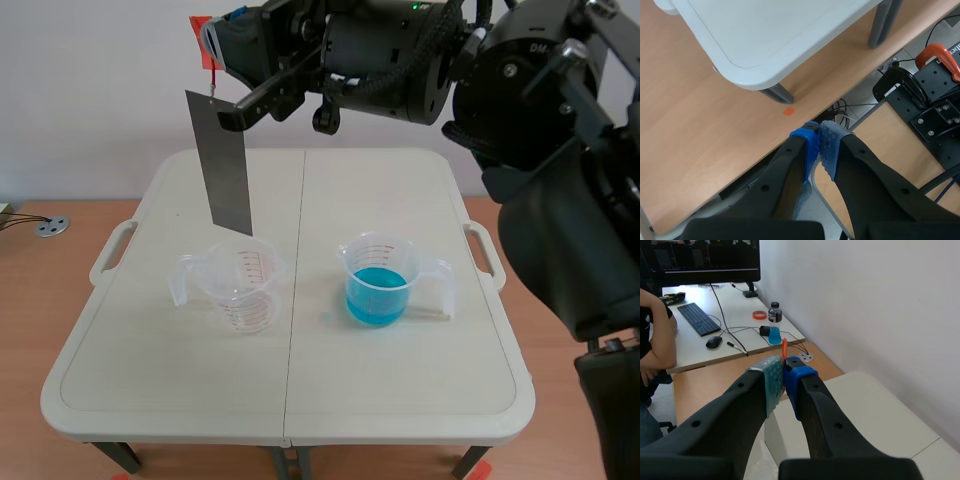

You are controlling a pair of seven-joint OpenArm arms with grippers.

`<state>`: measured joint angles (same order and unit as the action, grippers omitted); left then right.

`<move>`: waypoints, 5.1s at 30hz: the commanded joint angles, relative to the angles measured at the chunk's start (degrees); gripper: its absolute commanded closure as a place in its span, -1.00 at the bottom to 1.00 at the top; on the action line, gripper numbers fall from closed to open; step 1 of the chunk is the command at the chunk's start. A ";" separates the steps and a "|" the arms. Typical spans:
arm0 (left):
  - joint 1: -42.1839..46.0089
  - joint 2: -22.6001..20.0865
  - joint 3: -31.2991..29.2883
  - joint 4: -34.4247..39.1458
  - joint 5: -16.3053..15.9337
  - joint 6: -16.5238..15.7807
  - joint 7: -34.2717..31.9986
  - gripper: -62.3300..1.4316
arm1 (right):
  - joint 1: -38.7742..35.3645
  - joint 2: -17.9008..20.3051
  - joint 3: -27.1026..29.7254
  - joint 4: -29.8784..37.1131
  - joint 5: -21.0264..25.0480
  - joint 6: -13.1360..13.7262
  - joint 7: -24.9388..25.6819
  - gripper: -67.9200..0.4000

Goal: Hold the metal plate by the orange handle, dip it into the blue solution, take it out and point at it, then put the plate back in the beaker on the left.
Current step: 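Put the plate into the left beaker, then return to the home posture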

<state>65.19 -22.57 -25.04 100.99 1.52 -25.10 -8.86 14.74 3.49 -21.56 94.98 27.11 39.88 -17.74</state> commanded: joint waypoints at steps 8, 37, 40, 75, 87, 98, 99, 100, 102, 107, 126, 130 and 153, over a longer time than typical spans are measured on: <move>0.35 -0.02 -0.07 0.57 -0.33 0.09 -0.76 0.92 | 1.62 -0.17 -2.91 -3.06 -4.72 -2.01 7.08 0.95; 0.35 -0.02 -0.07 0.57 0.07 0.09 -0.79 0.92 | 1.62 -0.15 -8.90 -7.69 -9.20 -7.78 15.76 0.95; 0.35 -0.02 -0.07 0.57 0.07 0.09 -0.79 0.92 | 1.62 -0.17 -8.90 -7.74 -9.20 -7.78 16.00 0.95; 0.35 -0.02 -0.07 0.57 0.48 0.09 -0.79 0.92 | 1.60 -0.15 -8.90 -24.85 -14.99 -7.74 26.45 0.95; 0.35 -0.02 -0.07 0.57 0.48 0.09 -0.79 0.92 | 1.60 -0.15 -8.90 -29.83 -17.16 -7.72 29.09 0.95; 0.35 -0.02 -0.07 0.57 0.48 0.09 -0.79 0.92 | 1.60 -0.15 -8.90 -29.94 -17.97 -7.74 29.27 0.89; 0.35 -0.02 -0.07 0.57 0.48 0.09 -0.79 0.92 | 1.60 -0.15 -8.90 -29.94 -17.99 -7.74 29.27 0.84; 0.35 -0.02 -0.07 0.57 0.48 0.09 -0.79 0.92 | 1.60 -0.15 -8.90 -29.94 -18.16 -7.74 29.27 0.78; 0.35 -0.02 -0.07 0.57 0.48 0.09 -0.79 0.92 | 1.60 -0.15 -8.90 -29.94 -18.18 -7.72 29.27 0.68; 0.33 -0.02 -0.07 0.57 0.48 0.09 -0.79 0.91 | 1.60 -0.15 -8.90 -29.94 -18.16 -6.82 29.29 0.40; -3.48 -0.17 -0.07 0.57 0.48 0.13 -0.72 -0.98 | 1.60 -0.13 -9.29 -29.77 -17.84 2.84 31.01 -0.85; -3.48 -0.17 -0.07 0.57 0.48 0.11 -0.72 -0.98 | 1.33 0.61 -9.29 -29.11 -14.82 2.84 31.04 -0.95; -27.39 -1.49 3.56 1.11 -5.60 -0.07 -1.77 -0.98 | -20.20 24.63 -5.44 -1.22 -2.16 2.84 30.56 -0.95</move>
<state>37.45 -23.24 -22.44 101.01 -3.68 -25.28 -10.33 -5.17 27.88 -28.60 93.25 24.05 42.06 11.94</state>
